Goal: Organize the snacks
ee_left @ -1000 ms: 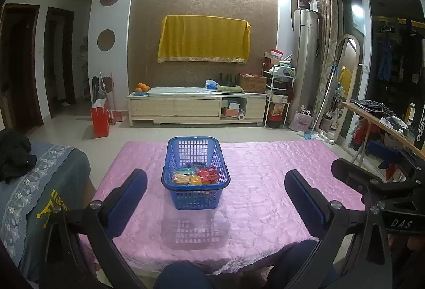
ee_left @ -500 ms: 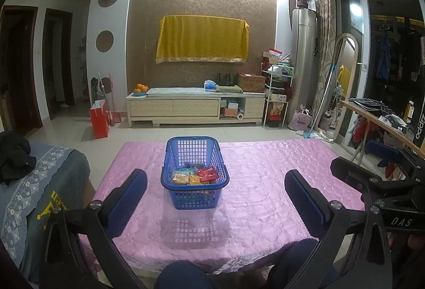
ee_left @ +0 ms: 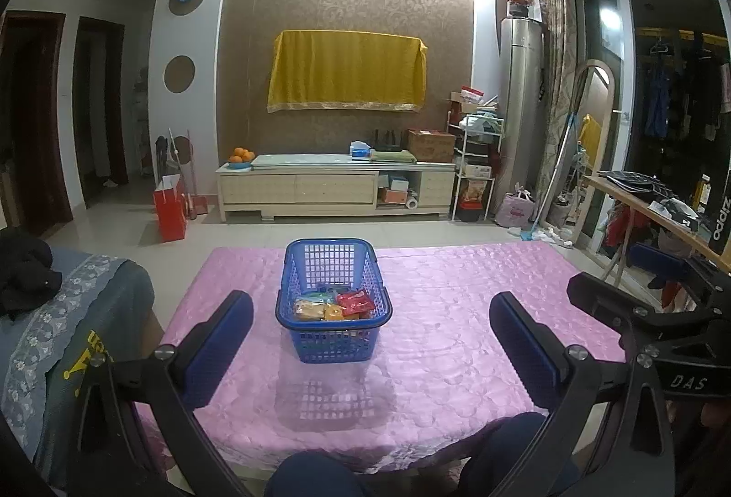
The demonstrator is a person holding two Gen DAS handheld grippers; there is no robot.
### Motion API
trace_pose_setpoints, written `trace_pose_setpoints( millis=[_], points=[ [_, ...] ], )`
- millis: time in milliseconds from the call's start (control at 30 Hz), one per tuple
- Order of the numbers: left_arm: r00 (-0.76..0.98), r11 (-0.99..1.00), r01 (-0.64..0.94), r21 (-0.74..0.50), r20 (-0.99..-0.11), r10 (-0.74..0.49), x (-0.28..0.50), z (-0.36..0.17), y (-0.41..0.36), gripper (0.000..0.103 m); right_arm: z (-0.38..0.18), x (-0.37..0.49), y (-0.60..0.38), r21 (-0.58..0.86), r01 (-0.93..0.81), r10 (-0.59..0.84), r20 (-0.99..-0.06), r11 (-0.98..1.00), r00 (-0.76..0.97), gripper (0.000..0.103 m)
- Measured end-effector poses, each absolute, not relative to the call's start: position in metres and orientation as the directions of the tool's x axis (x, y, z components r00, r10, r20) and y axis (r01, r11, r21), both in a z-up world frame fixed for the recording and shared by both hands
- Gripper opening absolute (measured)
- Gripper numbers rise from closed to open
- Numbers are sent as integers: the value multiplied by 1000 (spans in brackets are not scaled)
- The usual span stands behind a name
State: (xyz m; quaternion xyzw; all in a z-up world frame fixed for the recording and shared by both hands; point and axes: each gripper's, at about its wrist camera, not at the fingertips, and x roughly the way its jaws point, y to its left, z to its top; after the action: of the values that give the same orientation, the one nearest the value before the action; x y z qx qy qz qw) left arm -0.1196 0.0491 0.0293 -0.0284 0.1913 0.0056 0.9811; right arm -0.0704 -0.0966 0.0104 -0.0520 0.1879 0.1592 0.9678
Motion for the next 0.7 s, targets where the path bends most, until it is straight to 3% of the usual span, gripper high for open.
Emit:
trace_pose_setpoints(
  millis=[700],
  points=[
    [923,999,-27,-47,-385,7,-118,31,47,102,14,-71,-96,-36,-330,293,-382,943,877,103]
  ],
)
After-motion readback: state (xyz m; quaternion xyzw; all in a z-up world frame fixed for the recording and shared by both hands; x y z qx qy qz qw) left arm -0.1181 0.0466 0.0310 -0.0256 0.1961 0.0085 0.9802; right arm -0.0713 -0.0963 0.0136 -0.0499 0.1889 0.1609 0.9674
